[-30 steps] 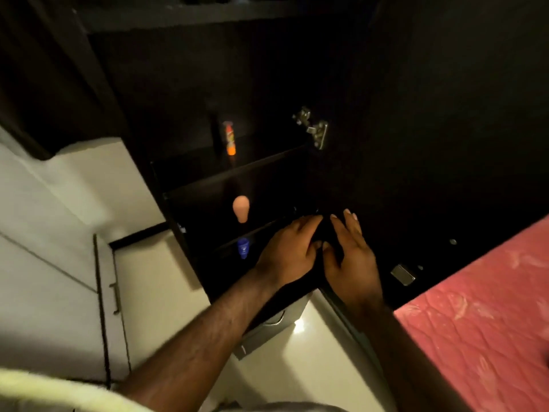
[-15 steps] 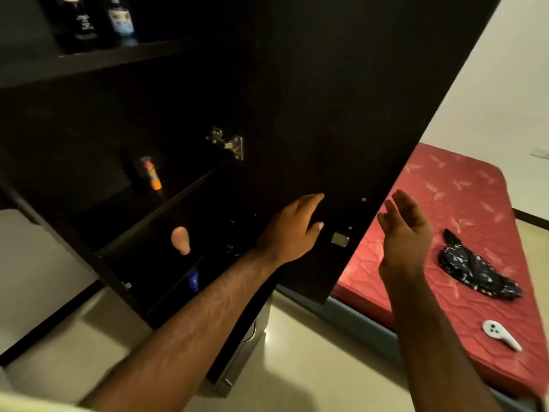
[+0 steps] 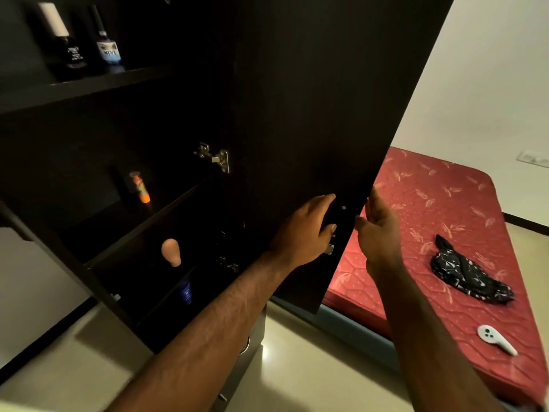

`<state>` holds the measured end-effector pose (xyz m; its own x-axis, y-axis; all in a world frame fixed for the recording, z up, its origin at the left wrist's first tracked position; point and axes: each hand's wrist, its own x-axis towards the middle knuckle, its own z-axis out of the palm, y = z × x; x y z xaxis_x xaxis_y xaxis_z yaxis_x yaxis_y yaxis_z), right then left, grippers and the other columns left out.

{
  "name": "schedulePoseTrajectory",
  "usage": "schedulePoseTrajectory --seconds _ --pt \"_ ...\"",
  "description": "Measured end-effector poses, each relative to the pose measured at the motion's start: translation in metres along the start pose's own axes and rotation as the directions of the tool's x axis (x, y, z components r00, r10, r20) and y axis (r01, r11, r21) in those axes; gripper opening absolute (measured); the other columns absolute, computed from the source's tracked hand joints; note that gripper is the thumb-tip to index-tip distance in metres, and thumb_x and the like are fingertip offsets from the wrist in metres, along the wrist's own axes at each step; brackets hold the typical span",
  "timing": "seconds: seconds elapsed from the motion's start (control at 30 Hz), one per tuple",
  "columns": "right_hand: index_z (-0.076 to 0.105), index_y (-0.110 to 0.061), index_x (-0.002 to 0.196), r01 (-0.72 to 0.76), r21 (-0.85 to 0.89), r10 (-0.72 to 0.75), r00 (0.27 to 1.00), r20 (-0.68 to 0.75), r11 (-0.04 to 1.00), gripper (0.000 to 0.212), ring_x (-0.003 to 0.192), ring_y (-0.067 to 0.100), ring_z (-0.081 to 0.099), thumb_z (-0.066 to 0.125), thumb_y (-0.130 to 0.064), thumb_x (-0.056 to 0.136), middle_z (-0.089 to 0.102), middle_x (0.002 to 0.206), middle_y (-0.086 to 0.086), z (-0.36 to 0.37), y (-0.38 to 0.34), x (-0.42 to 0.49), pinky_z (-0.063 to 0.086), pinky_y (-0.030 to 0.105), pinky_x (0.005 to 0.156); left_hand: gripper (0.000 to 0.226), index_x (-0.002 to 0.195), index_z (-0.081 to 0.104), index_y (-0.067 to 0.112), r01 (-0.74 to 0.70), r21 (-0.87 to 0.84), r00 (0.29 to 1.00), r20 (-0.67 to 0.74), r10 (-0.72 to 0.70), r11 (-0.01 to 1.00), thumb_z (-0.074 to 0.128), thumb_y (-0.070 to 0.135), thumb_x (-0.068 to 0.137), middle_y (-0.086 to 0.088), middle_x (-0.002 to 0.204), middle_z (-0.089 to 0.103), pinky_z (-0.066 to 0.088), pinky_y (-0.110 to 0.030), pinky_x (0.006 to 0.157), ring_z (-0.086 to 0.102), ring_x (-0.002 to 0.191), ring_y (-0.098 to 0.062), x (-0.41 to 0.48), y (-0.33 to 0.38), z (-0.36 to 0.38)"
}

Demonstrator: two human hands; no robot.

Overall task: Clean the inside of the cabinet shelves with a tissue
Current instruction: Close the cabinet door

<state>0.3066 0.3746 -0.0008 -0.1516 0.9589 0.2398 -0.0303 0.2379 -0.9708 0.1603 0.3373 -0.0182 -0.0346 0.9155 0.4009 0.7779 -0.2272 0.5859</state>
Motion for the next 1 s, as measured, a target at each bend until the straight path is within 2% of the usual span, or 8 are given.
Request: schedulePoseTrajectory --seconds 0.13,0.33,0.47,0.53,0.6,0.73,0.9,1.0 --pt "0.043 -0.027 0.147 0.033 -0.018 -0.032 0.999 0.018 0.999 0.07 0.128 -0.005 0.049 0.053 0.012 0.09 0.052 0.142 -0.02 -0.001 0.001 -0.007 0.05 0.035 0.101 0.061 0.153 0.031 0.021 -0.023 -0.003 0.999 -0.027 0.022 1.0 0.058 0.026 0.099 -0.001 0.156 0.037 0.041 -0.029 0.11 0.038 0.142 -0.017 -0.004 0.009 -0.005" --pt "0.047 -0.023 0.145 0.045 -0.011 -0.045 0.999 -0.024 0.999 0.066 0.122 -0.008 0.053 0.053 0.013 0.09 0.056 0.137 -0.02 -0.003 -0.001 -0.025 0.054 0.027 0.094 0.059 0.152 0.034 0.017 -0.078 0.022 0.993 -0.082 0.08 0.997 0.057 0.024 0.099 -0.004 0.154 0.04 0.042 -0.03 0.11 0.04 0.141 -0.018 -0.019 0.024 -0.014" --pt "0.054 -0.019 0.14 0.076 -0.086 -0.081 0.995 -0.051 0.993 0.056 0.121 0.001 0.059 0.057 0.008 0.09 0.062 0.131 -0.014 -0.006 0.0 -0.036 0.055 0.039 0.096 0.053 0.15 0.038 0.016 -0.147 0.118 0.974 -0.156 0.165 0.982 0.053 0.024 0.1 -0.006 0.151 0.045 0.046 -0.035 0.107 0.045 0.137 -0.02 -0.025 0.035 -0.02" --pt "0.059 -0.017 0.134 0.106 -0.109 -0.113 0.992 -0.057 0.988 0.047 0.115 0.01 0.064 0.06 0.004 0.092 0.067 0.126 -0.008 -0.007 0.0 -0.043 0.056 0.044 0.093 0.05 0.149 0.04 0.017 -0.177 0.177 0.955 -0.206 0.212 0.968 0.051 0.024 0.101 -0.006 0.148 0.047 0.049 -0.037 0.103 0.048 0.134 -0.02 -0.028 0.041 -0.024" --pt "0.066 -0.019 0.126 0.118 -0.162 -0.132 0.988 -0.084 0.98 0.035 0.105 0.014 0.07 0.066 -0.01 0.092 0.072 0.117 -0.005 -0.006 -0.001 -0.05 0.058 0.047 0.087 0.049 0.149 0.042 0.017 -0.206 0.229 0.933 -0.248 0.261 0.951 0.049 0.026 0.101 -0.007 0.143 0.051 0.052 -0.038 0.097 0.052 0.128 -0.021 -0.031 0.048 -0.029" --pt "0.075 -0.021 0.11 0.117 -0.181 -0.144 0.979 -0.143 0.977 0.024 0.082 0.012 0.074 0.074 -0.026 0.087 0.077 0.095 -0.008 0.0 -0.011 -0.072 0.061 0.045 0.07 0.046 0.143 0.049 0.014 -0.227 0.309 0.877 -0.346 0.332 0.923 0.053 0.028 0.1 -0.007 0.129 0.061 0.054 -0.036 0.089 0.06 0.114 -0.02 -0.037 0.06 -0.043" --pt "0.078 -0.016 0.099 0.253 -0.18 -0.257 0.966 -0.001 0.951 0.015 0.077 0.01 0.073 0.074 -0.013 0.084 0.077 0.086 -0.008 0.021 -0.026 -0.099 0.061 0.038 0.071 0.033 0.122 0.064 0.006 -0.153 0.306 0.784 -0.542 0.304 0.94 0.064 0.027 0.096 -0.009 0.108 0.066 0.055 -0.033 0.075 0.064 0.095 -0.02 -0.054 0.07 -0.072" --pt "0.077 -0.011 0.101 0.415 -0.191 -0.395 0.909 0.134 0.89 0.016 0.078 0.008 0.073 0.074 -0.013 0.085 0.076 0.088 -0.007 0.036 -0.045 -0.101 0.06 0.035 0.067 0.035 0.118 0.066 0.002 -0.142 0.317 0.711 -0.626 0.319 0.938 0.072 0.025 0.092 -0.012 0.107 0.066 0.054 -0.026 0.074 0.065 0.093 -0.018 -0.068 0.074 -0.1"
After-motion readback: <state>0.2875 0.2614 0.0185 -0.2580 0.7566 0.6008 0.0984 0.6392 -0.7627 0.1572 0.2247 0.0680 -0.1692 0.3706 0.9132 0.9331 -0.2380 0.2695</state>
